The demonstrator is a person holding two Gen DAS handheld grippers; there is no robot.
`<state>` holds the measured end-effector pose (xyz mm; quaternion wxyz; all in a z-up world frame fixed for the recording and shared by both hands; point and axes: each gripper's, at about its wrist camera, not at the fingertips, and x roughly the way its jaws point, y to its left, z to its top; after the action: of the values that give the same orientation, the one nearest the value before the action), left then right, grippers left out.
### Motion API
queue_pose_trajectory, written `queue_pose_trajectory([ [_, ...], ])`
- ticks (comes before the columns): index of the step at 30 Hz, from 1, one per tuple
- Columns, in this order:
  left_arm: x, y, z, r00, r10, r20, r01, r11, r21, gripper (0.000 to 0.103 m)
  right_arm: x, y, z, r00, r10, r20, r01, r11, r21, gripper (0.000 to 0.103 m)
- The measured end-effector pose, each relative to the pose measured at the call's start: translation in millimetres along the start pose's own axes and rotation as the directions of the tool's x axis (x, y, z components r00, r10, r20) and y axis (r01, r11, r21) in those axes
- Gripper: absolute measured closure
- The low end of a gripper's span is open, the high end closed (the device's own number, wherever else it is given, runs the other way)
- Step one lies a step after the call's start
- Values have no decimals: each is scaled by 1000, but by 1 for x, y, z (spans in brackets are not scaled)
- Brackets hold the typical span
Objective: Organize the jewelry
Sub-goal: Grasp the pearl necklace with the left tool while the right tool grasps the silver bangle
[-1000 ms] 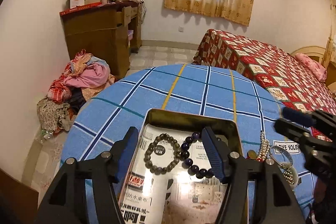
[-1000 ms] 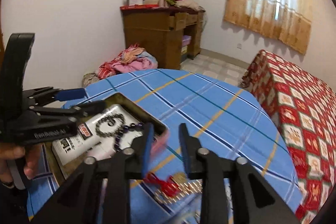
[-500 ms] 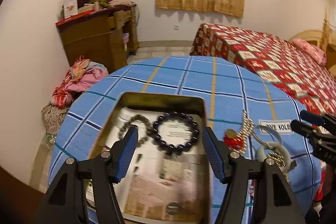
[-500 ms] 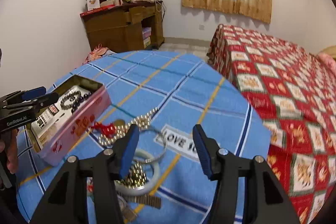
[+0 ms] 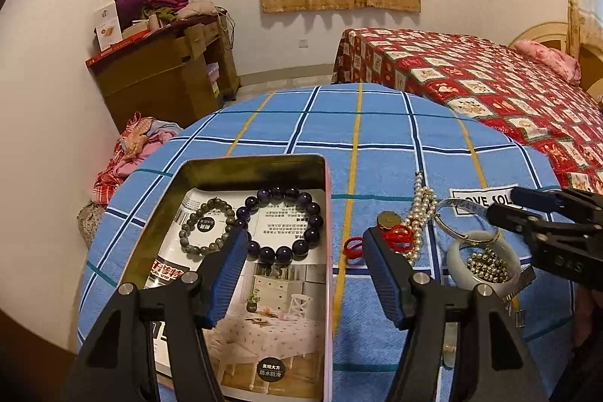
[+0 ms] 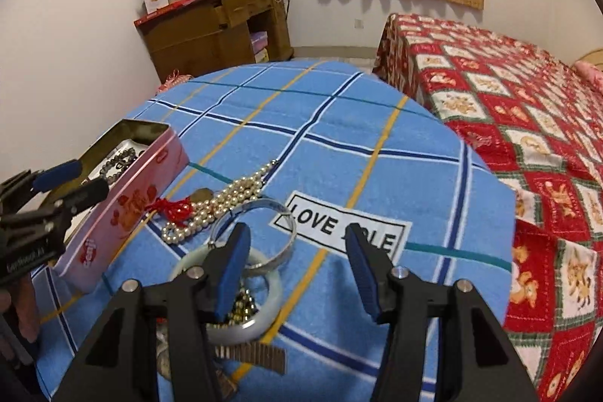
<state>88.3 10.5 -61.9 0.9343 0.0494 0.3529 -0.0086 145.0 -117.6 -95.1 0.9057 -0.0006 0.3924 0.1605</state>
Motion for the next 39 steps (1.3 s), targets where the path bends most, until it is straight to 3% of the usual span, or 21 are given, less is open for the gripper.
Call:
queue_pose_trajectory([
  [1,0,-1,0,1000,-1,0,1,1000,3,39,4,0,1,1000,3,-17,-3,1000,1,62],
  [5,-1,-11,1,1000,-15,10,15,999,29,40,16,1,3,998,2,-63,-2,1000,1,71],
  [7,0,-19,2,1000,-21,13,21,998,52,41,21,2,2,997,6,-79,-6,1000,-5,81],
  [10,1,-33,4,999,-37,10,36,995,96,53,23,4,0,996,7,-89,-9,1000,-28,91],
  [12,4,-43,6,999,-45,10,44,992,122,54,23,2,-1,996,11,-85,-14,1000,-27,94],
  [15,9,-56,7,998,-65,-4,65,986,154,64,19,-2,-3,998,0,-62,-2,1000,-19,95],
  [18,16,-64,7,996,-86,-32,91,982,164,64,13,-9,-2,1000,-1,-28,1,1000,13,97],
  [30,17,-83,0,986,-147,-79,159,971,179,64,2,-17,-6,1000,-24,-1,24,1000,17,97],
  [32,20,-84,-3,984,-153,-94,168,969,181,64,1,-21,-4,1000,-15,3,14,999,42,90],
  [34,20,-84,-4,981,-166,-102,182,967,176,64,1,-22,-3,1000,-13,6,13,999,49,67],
  [39,22,-80,-4,980,-169,-108,185,970,156,64,11,-13,0,998,-43,-38,43,999,-16,63],
])
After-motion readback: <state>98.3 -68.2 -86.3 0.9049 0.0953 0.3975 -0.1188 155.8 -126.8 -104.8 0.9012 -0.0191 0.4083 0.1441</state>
